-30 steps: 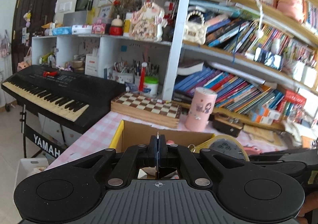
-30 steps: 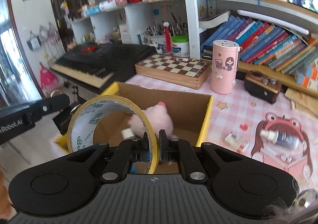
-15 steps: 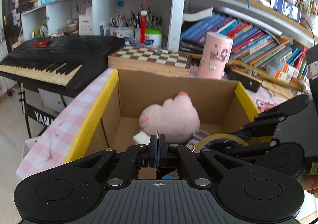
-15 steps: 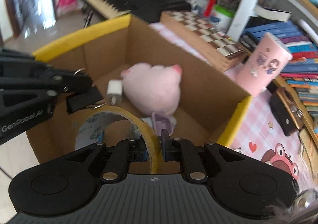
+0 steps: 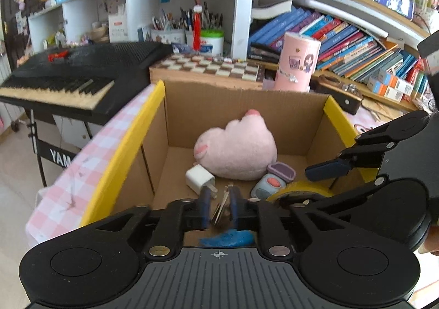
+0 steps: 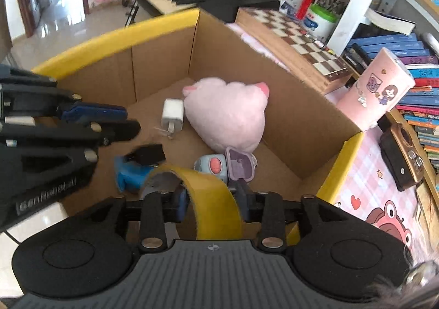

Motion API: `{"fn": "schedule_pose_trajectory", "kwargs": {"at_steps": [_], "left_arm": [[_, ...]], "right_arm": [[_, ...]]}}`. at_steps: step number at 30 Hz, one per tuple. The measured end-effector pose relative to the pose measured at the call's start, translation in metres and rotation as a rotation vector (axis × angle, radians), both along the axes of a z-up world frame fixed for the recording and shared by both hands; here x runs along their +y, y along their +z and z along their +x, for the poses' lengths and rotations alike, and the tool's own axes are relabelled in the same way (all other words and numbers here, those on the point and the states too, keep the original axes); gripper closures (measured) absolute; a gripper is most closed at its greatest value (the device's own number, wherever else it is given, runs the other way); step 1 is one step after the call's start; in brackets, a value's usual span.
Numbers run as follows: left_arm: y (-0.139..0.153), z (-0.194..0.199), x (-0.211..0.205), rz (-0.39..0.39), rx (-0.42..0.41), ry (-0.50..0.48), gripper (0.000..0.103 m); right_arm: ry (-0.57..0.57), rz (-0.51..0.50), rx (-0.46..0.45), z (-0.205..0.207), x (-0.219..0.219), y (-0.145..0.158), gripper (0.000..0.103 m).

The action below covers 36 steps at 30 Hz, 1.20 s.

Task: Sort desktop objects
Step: 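Lower both tools into the yellow box and open both grippers to release clip and tape, then withdraw both open tools from the box back toward the table items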

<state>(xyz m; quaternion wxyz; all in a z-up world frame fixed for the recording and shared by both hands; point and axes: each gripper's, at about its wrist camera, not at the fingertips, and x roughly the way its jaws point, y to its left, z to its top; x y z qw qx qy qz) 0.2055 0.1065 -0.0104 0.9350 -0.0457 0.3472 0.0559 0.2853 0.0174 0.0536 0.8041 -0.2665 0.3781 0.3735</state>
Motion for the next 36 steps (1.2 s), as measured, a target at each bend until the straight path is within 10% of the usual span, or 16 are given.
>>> {"fn": "schedule_pose_trajectory", "kwargs": {"at_steps": [9, 19, 36], "left_arm": [[0.045, -0.048, -0.002, 0.001, -0.165, -0.006, 0.049], [0.068, -0.101, -0.008, 0.008, -0.262, -0.007, 0.037], [0.052, -0.166, -0.023, 0.029, -0.216, -0.051, 0.016]], "right_arm": [[-0.103, 0.174, -0.075, -0.037, -0.037, 0.048, 0.045], [-0.328, 0.37, -0.164, -0.101, -0.094, 0.08, 0.044], [-0.621, 0.419, -0.178, -0.196, -0.143, 0.05, 0.044]]}}
